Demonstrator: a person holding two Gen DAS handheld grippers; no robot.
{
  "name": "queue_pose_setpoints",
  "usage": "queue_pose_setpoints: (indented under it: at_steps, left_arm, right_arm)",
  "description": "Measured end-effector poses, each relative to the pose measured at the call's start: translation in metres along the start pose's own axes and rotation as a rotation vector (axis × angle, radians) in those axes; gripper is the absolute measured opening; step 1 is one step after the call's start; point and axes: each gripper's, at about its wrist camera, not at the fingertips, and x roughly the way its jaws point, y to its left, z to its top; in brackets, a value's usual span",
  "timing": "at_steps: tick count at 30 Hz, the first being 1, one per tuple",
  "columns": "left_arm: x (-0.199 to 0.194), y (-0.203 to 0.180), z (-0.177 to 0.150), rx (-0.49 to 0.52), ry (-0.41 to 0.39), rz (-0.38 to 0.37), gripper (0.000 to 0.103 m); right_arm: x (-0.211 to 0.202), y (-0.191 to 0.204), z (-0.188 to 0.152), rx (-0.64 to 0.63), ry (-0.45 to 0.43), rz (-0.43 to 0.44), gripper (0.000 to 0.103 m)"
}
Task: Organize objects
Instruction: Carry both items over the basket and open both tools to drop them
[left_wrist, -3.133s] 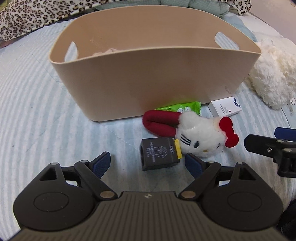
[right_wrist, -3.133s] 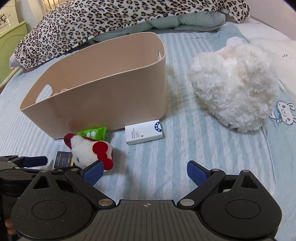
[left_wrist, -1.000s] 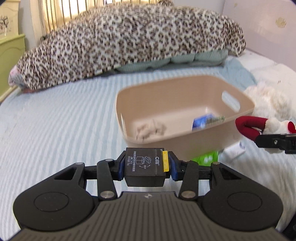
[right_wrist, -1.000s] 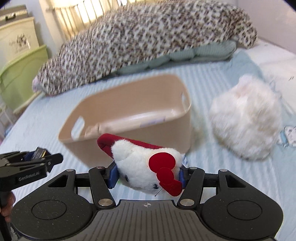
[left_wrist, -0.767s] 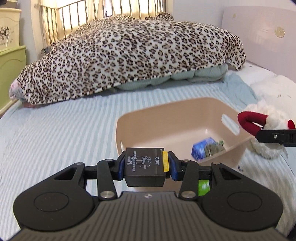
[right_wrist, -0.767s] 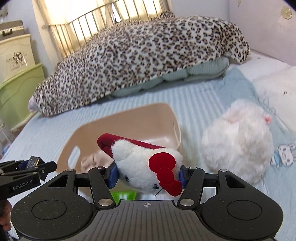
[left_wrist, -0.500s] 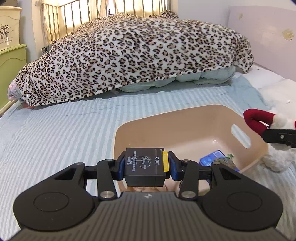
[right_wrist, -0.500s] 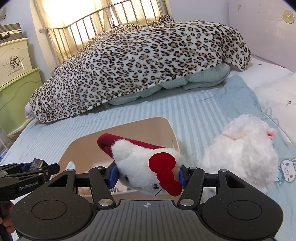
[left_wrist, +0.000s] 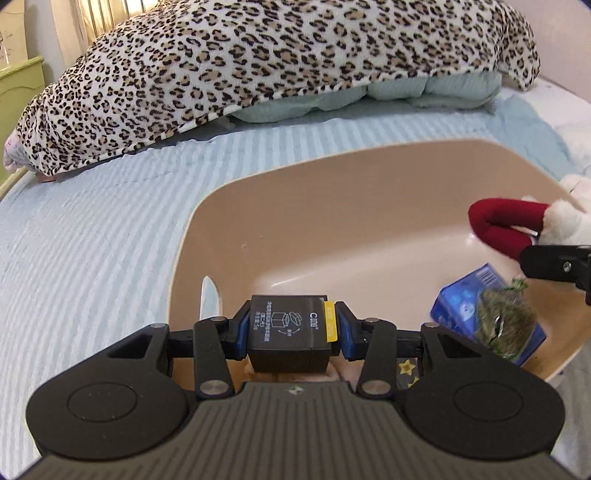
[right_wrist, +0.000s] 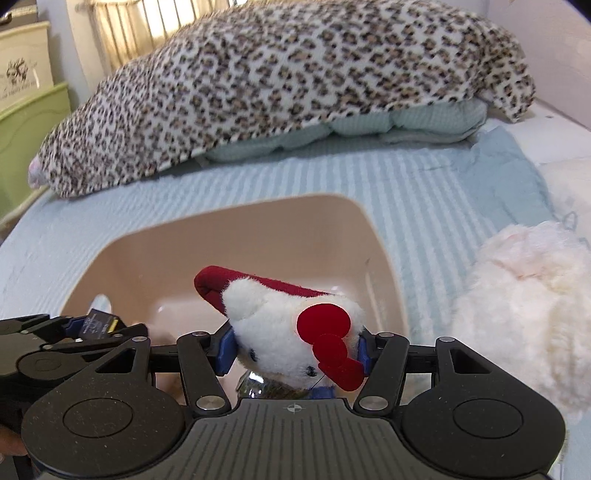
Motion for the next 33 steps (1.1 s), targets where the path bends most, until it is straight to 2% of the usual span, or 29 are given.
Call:
queue_pose_setpoints:
  at_steps: [2, 5, 6, 7, 8, 9, 10, 16, 23, 27, 33]
  left_arm:
    - [-0.002, -0.001, -0.001, 0.019, -0.003, -0.003, 0.047]
    - [-0.009, 0.007, 0.001, -0.024, 0.003, -0.044, 0.048]
    - [-0.013, 0.009, 0.002, -0.033, -0.004, -0.036, 0.053]
    - [-0.019, 0.01, 0.003, -0.035, -0.013, -0.024, 0.065]
    - [-0.025, 0.011, 0.004, -0.036, -0.024, -0.011, 0.072]
    - [-0.031, 0.011, 0.005, -0.035, -0.037, -0.003, 0.075]
    - [-0.038, 0.012, 0.004, -0.03, -0.05, -0.005, 0.075]
    - [-0.071, 0.018, -0.004, -0.047, -0.056, -0.028, 0.077]
    - [-0.099, 0.012, -0.025, -0.026, -0.045, -0.03, 0.08]
    - [-0.105, 0.01, -0.043, -0.032, 0.0, -0.061, 0.081]
    - [-0.097, -0.002, -0.075, -0.009, 0.073, -0.067, 0.081]
  right_arm:
    - [0.003, 0.003, -0.003, -0.011, 0.002, -0.01, 0.058]
    - [0.0, 0.006, -0.005, -0.028, 0.005, -0.005, 0.065]
    - [-0.004, 0.007, -0.006, -0.027, -0.003, 0.004, 0.069]
    - [-0.01, 0.008, -0.006, -0.029, -0.013, 0.012, 0.072]
    - [-0.015, 0.01, -0.007, -0.033, -0.025, 0.013, 0.075]
    - [-0.022, 0.011, -0.007, -0.039, -0.039, 0.011, 0.083]
    - [-0.028, 0.012, -0.007, -0.043, -0.053, 0.01, 0.09]
    - [-0.064, 0.011, -0.014, -0.059, -0.082, 0.01, 0.1]
    - [-0.091, 0.001, -0.032, -0.06, -0.065, -0.002, 0.103]
    - [-0.099, -0.004, -0.047, -0.061, -0.044, -0.013, 0.103]
    - [-0.097, -0.013, -0.074, -0.07, 0.01, -0.035, 0.103]
